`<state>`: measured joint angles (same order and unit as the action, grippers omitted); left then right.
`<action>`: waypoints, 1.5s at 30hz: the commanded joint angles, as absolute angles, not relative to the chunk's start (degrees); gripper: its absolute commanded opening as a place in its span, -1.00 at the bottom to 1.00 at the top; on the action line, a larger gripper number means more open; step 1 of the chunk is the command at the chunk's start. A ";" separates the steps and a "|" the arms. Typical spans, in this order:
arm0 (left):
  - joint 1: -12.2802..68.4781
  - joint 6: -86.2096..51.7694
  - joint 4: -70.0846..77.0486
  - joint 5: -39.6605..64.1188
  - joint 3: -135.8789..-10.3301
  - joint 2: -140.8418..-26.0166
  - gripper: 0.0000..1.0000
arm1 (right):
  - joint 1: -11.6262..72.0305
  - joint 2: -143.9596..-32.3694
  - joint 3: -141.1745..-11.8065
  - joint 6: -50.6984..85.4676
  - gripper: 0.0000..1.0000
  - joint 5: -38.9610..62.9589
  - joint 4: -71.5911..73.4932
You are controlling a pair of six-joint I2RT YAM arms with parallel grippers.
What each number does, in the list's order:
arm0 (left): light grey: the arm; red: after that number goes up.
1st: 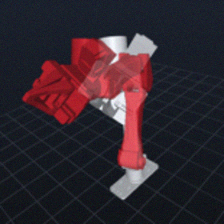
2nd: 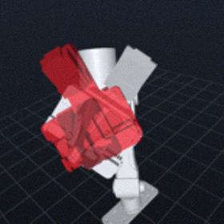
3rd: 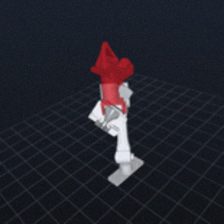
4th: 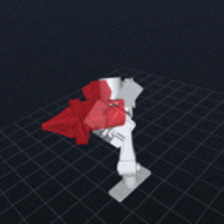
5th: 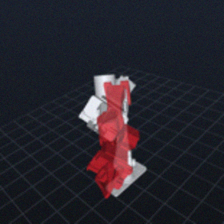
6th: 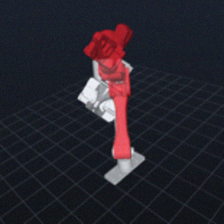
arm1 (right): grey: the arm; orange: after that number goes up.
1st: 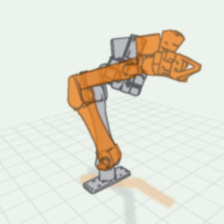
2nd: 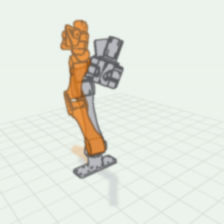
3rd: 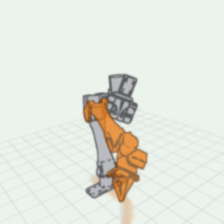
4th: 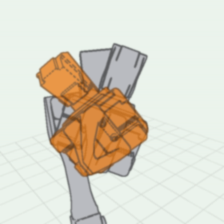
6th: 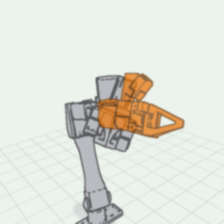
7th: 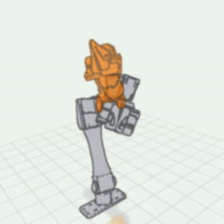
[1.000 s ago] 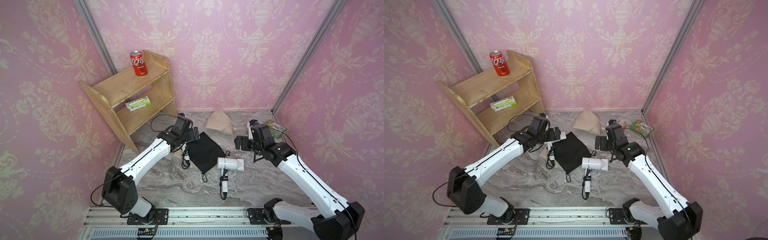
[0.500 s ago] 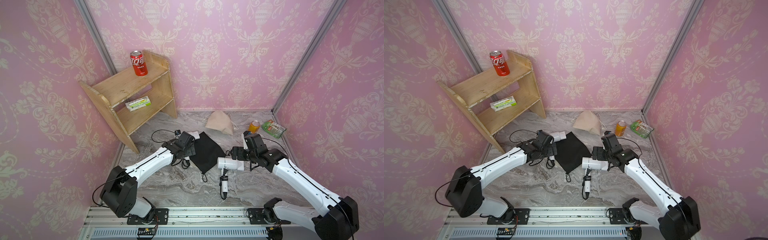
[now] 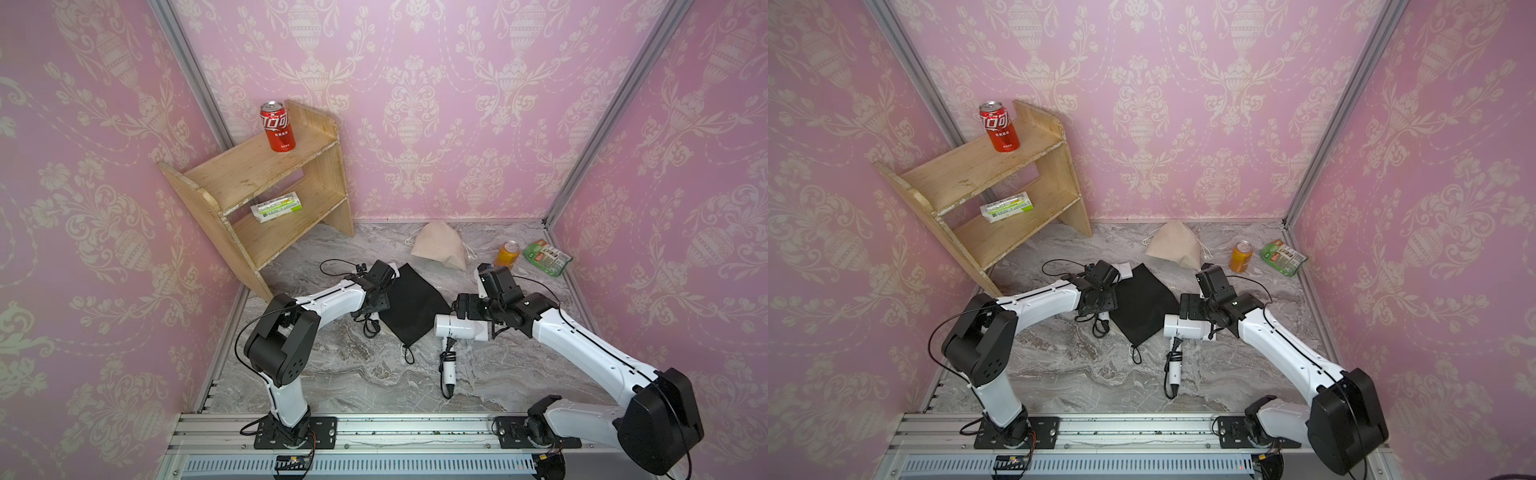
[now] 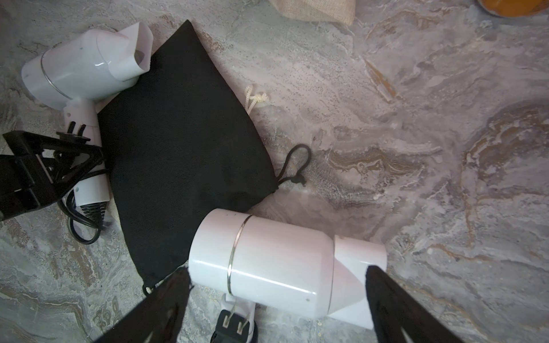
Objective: Pack away hair dryers
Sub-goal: Pick up the hair dryer from the center of the board.
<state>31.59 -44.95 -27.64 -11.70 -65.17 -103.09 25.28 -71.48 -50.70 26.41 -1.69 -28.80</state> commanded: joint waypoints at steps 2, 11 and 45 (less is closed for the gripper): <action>30.98 -45.75 -24.36 -9.89 -66.29 -106.02 0.41 | 25.58 -71.98 -50.07 26.32 0.87 -0.83 -27.95; 30.85 -45.75 -22.36 -8.31 -65.77 -108.90 -0.28 | 25.58 -71.76 -51.19 26.10 0.87 -0.97 -29.07; 41.21 -5.94 -16.19 -5.53 -59.00 -78.91 -0.52 | 21.47 -80.99 -88.05 10.43 0.99 17.19 -44.43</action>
